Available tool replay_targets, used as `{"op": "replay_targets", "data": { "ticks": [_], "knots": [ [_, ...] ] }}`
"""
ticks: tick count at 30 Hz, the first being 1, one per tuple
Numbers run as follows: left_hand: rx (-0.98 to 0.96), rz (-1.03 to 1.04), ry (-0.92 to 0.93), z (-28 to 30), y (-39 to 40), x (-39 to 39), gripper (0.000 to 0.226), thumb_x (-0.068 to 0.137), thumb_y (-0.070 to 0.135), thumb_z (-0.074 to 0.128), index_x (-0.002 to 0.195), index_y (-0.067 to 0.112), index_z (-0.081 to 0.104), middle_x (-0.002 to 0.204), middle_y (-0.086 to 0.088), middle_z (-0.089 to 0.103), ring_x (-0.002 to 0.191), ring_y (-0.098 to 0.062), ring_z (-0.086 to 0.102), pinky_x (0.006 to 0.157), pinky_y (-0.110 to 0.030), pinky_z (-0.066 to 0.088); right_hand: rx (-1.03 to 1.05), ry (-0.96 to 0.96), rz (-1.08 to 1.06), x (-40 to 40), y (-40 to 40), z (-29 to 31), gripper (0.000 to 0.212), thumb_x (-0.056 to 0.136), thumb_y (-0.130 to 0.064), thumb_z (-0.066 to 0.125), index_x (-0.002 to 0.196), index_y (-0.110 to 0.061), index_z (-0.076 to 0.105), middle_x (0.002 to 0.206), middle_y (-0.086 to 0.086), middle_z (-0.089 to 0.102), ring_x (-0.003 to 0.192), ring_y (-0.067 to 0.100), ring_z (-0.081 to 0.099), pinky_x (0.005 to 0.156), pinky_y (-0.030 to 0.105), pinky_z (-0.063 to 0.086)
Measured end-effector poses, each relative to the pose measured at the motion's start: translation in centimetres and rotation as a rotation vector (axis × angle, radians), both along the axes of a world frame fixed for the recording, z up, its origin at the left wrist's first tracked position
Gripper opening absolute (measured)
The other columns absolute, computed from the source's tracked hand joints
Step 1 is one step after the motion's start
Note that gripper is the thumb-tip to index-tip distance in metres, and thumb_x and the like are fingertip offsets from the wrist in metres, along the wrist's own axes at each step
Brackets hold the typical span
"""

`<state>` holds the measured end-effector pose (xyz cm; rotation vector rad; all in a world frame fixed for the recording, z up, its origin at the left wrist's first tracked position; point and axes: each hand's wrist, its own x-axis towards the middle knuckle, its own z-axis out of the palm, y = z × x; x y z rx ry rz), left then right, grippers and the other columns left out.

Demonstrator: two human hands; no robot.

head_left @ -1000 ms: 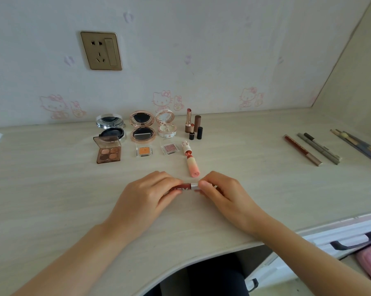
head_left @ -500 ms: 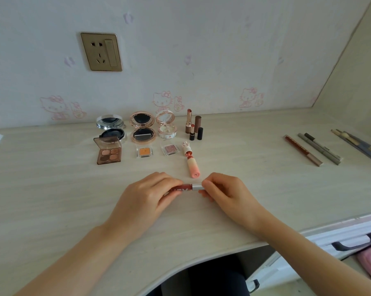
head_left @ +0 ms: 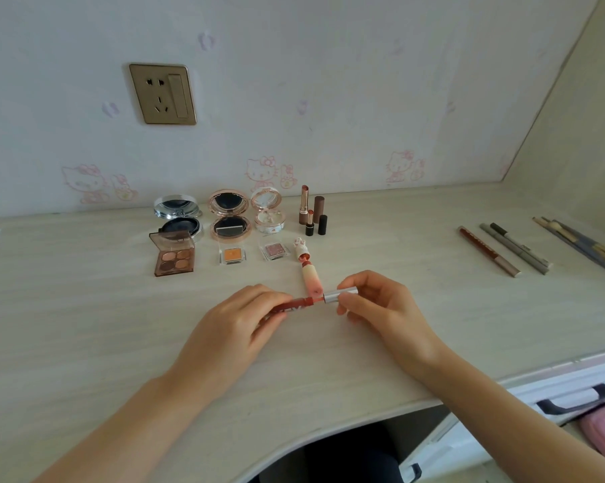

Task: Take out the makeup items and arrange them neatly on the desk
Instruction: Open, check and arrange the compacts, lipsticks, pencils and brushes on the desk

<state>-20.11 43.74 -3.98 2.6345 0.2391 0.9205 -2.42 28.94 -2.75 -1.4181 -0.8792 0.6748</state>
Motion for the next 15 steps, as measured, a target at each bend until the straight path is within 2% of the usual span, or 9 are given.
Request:
{"op": "replay_targets", "data": {
  "ticks": [5, 8, 10, 12, 15],
  "knots": [
    [-0.029, 0.013, 0.014, 0.0, -0.1, 0.1, 0.033, 0.092, 0.025, 0.046, 0.120, 0.021, 0.061, 0.102, 0.014, 0.060, 0.087, 0.000, 0.059, 0.073, -0.025, 0.052, 0.042, 0.209, -0.056, 0.4, 0.3, 0.5, 0.012, 0.089, -0.001, 0.061, 0.100, -0.005, 0.064, 0.088, 0.011, 0.068, 0.080, 0.022, 0.066, 0.065, 0.030, 0.052],
    [-0.080, -0.013, 0.010, 0.1, -0.8, 0.2, 0.047, 0.087, 0.010, 0.055, 0.130, 0.029, 0.052, 0.109, 0.017, 0.058, 0.095, 0.003, 0.057, 0.082, -0.021, 0.050, 0.030, 0.233, -0.093, 0.9, 0.5, 1.4, 0.020, 0.089, -0.004, 0.062, 0.109, -0.009, 0.061, 0.087, 0.009, 0.069, 0.076, 0.019, 0.066, 0.067, 0.031, 0.053],
    [-0.111, -0.037, 0.015, 0.3, -1.3, 0.6, 0.052, 0.086, 0.005, 0.062, 0.129, 0.032, 0.050, 0.110, 0.021, 0.056, 0.095, 0.006, 0.057, 0.082, -0.017, 0.050, 0.024, 0.238, -0.123, 1.6, 0.7, 2.2, 0.020, 0.089, -0.007, 0.063, 0.108, -0.011, 0.062, 0.086, 0.007, 0.070, 0.074, 0.017, 0.065, 0.067, 0.031, 0.053],
    [-0.082, -0.057, 0.018, 0.5, -1.8, 1.2, 0.043, 0.086, 0.006, 0.065, 0.123, 0.028, 0.055, 0.108, 0.020, 0.057, 0.089, 0.009, 0.054, 0.079, -0.011, 0.047, 0.000, 0.226, -0.145, 2.4, 1.0, 2.9, 0.017, 0.088, -0.009, 0.064, 0.105, -0.011, 0.063, 0.087, 0.006, 0.070, 0.072, 0.017, 0.064, 0.066, 0.030, 0.050],
    [0.006, -0.085, 0.023, 0.8, -2.4, 2.6, 0.027, 0.092, 0.018, 0.055, 0.119, 0.022, 0.060, 0.110, 0.011, 0.061, 0.095, -0.003, 0.057, 0.079, -0.019, 0.048, -0.059, 0.178, -0.161, 3.8, 1.6, 3.8, 0.016, 0.088, -0.013, 0.065, 0.104, -0.011, 0.063, 0.087, 0.005, 0.071, 0.071, 0.015, 0.061, 0.064, 0.029, 0.048]
  ]
}}
